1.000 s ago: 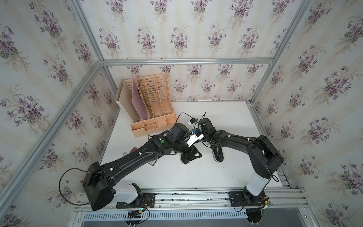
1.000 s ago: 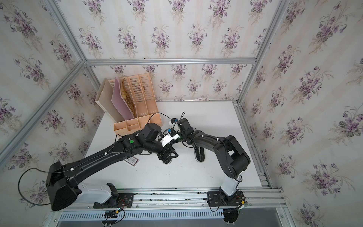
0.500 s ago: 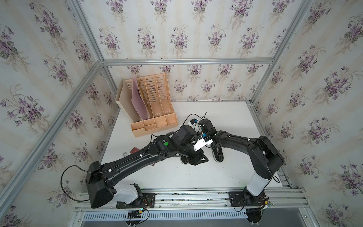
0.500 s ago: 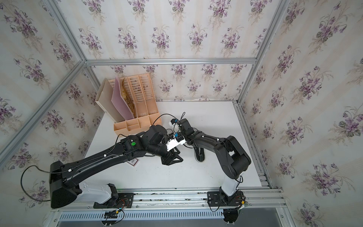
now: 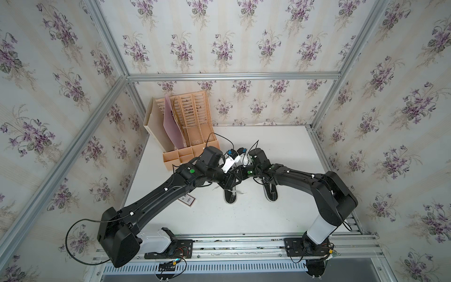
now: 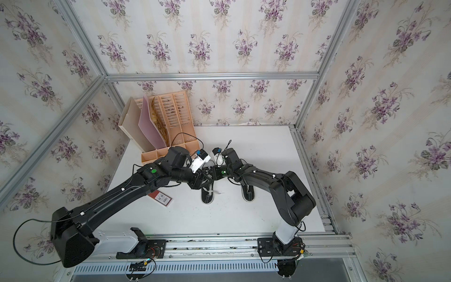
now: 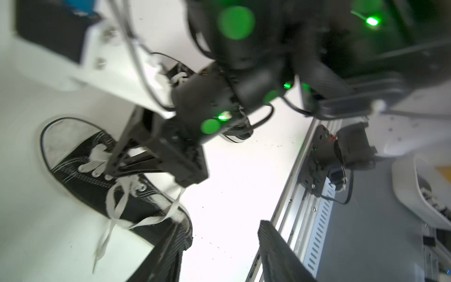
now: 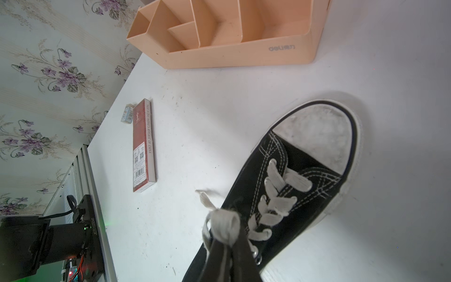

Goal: Tie the shoes
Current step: Wrap the shoelace around the shoelace.

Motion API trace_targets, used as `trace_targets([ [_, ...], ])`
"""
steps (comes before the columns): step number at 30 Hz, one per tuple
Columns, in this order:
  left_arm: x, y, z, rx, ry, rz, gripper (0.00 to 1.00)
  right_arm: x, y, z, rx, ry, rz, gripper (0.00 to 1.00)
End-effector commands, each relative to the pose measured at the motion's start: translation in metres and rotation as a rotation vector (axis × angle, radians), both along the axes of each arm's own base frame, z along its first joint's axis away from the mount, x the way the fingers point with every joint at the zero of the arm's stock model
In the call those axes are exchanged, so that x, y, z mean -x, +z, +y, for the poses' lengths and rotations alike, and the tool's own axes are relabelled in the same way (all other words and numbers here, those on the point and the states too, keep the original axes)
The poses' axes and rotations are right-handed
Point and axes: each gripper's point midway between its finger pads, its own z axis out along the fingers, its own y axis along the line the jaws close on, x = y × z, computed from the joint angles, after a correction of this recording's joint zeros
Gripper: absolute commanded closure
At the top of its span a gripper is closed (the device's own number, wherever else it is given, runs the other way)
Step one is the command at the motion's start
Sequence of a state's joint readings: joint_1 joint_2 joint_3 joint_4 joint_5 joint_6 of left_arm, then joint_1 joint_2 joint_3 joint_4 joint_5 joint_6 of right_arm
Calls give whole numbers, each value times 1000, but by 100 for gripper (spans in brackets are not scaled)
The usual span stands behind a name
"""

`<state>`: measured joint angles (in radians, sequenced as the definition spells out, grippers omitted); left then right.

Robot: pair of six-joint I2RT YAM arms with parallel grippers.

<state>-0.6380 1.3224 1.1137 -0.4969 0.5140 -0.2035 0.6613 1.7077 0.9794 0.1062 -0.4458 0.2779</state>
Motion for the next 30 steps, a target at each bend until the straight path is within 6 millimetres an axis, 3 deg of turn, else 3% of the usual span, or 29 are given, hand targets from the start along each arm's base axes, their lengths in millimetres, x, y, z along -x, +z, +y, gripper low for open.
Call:
trace_targets([
  [1, -19, -5, 5, 77, 68, 126, 46, 1, 7, 4, -12, 32, -46, 100],
  [5, -43, -31, 12, 48, 148, 263, 47, 3, 5, 5, 1, 38, -53, 100],
  [13, -79, -59, 15, 4, 276, 359, 46, 4, 5, 6, 8, 45, -65, 100],
  [18, -85, -75, 11, -6, 290, 415, 48, 3, 8, 9, 0, 51, -71, 100],
  [25, -86, -81, 3, 20, 272, 450, 60, 2, 8, 11, -2, 51, -70, 100],
  [30, -86, -88, 3, 16, 284, 471, 61, 1, 11, 14, -11, 60, -74, 100],
])
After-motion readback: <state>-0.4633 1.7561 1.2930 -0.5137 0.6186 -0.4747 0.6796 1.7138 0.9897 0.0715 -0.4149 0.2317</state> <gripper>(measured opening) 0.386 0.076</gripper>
